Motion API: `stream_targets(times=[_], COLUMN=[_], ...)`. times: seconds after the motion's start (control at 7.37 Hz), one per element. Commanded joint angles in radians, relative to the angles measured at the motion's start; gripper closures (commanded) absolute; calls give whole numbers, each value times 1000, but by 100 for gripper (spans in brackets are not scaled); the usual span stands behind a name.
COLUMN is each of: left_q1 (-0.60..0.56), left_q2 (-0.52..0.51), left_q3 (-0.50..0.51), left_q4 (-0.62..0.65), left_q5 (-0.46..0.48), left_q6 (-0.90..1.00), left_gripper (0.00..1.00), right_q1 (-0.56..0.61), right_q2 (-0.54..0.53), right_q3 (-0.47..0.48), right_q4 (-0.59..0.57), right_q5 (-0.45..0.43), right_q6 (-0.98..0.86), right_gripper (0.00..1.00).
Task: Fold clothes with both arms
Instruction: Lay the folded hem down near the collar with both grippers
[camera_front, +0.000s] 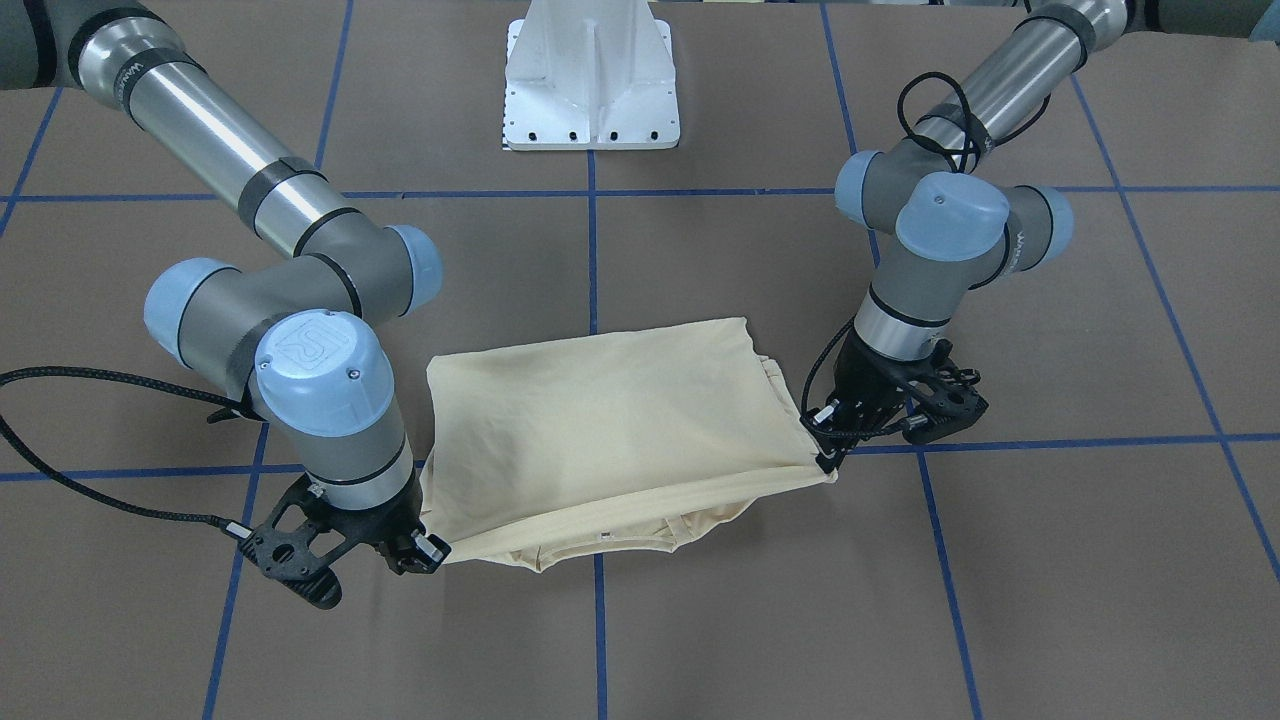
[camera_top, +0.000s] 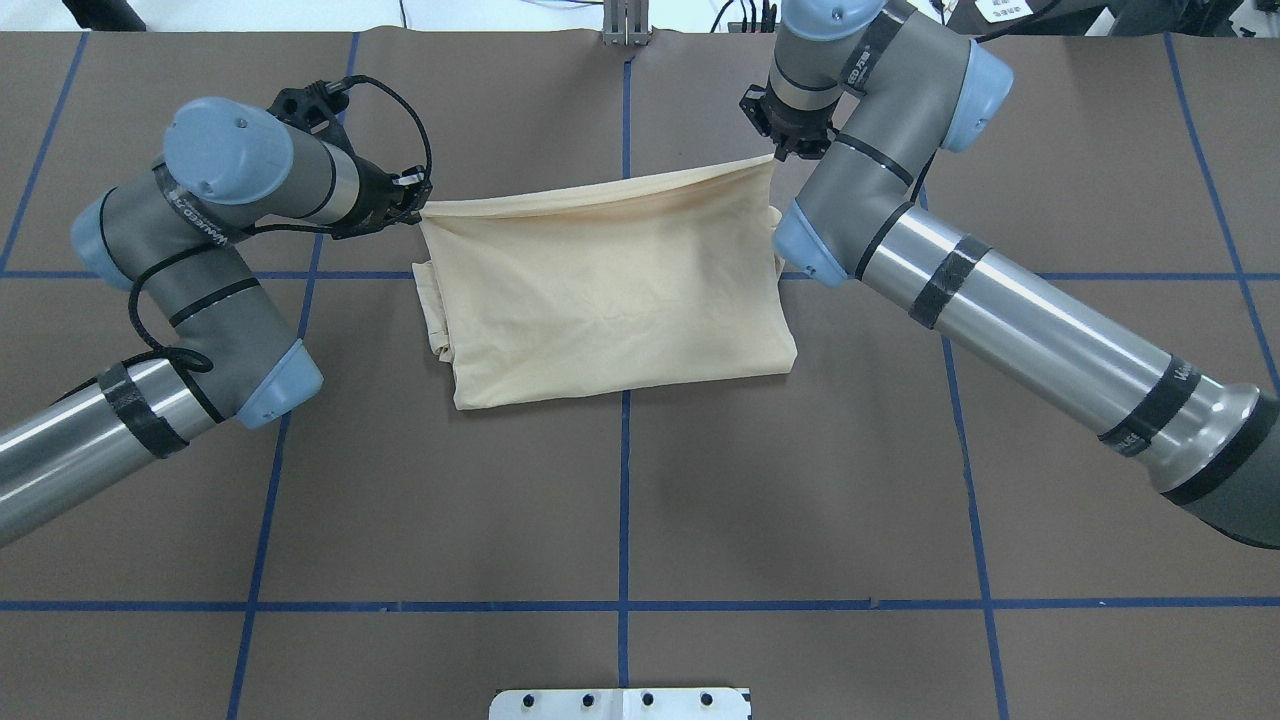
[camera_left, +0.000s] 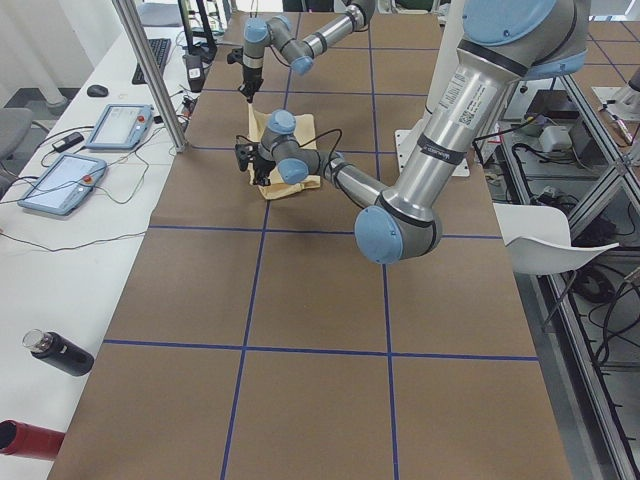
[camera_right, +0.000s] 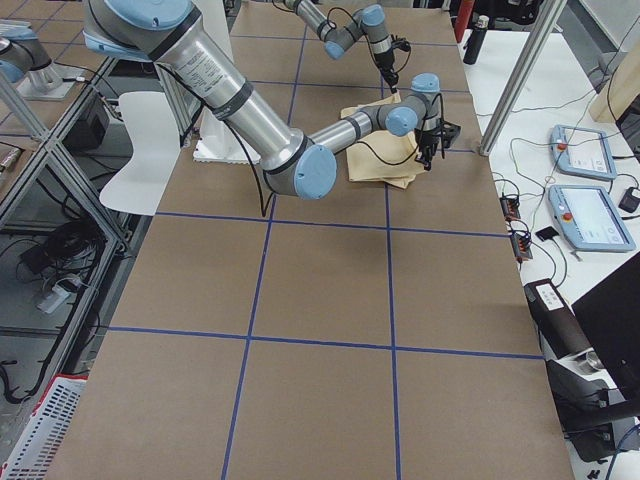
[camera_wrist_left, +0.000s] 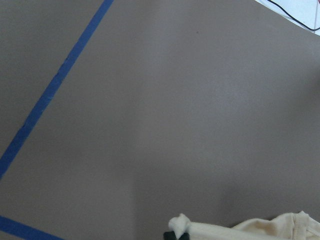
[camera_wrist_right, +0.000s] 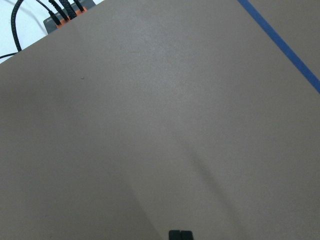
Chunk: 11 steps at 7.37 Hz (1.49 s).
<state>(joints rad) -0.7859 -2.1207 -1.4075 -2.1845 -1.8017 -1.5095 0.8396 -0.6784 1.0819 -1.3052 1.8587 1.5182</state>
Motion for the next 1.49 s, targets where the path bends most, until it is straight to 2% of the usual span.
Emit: stream_targets(times=[0.0, 0.27, 0.41, 0.54, 0.68, 0.95, 1.09, 1.22, 1.36], left_q1=[1, 1, 1, -1, -1, -1, -28, -39, -41], left_q2=[-33, -38, -38, -36, -36, -38, -38, -18, -4], left_q3=[77, 128, 131, 133, 133, 125, 117, 45, -6], left_q4=[-47, -109, -127, -129, -129, -136, -177, -173, -170], left_q5=[43, 44, 44, 44, 44, 44, 35, 35, 35], left_q6=[-5, -5, -6, -6, -6, -5, -6, -9, -12], left_gripper=[93, 89, 85, 76, 68, 66, 64, 63, 57], right_q1=[-28, -28, -28, -28, -28, -17, -10, -8, -11], right_q2=[-6, -6, -3, 5, 5, 20, 11, -68, -201], right_q3=[-39, -40, -42, -45, -43, -37, 16, 155, 358], right_q4=[46, 47, 55, 60, 63, 63, 57, 32, 8], right_q5=[-47, -50, -49, -49, -50, -49, -41, -4, 31], right_q6=[0, 2, 7, 11, 11, 17, 42, 89, 170], right_gripper=[100, 100, 39, 17, 5, 4, 1, 1, 1])
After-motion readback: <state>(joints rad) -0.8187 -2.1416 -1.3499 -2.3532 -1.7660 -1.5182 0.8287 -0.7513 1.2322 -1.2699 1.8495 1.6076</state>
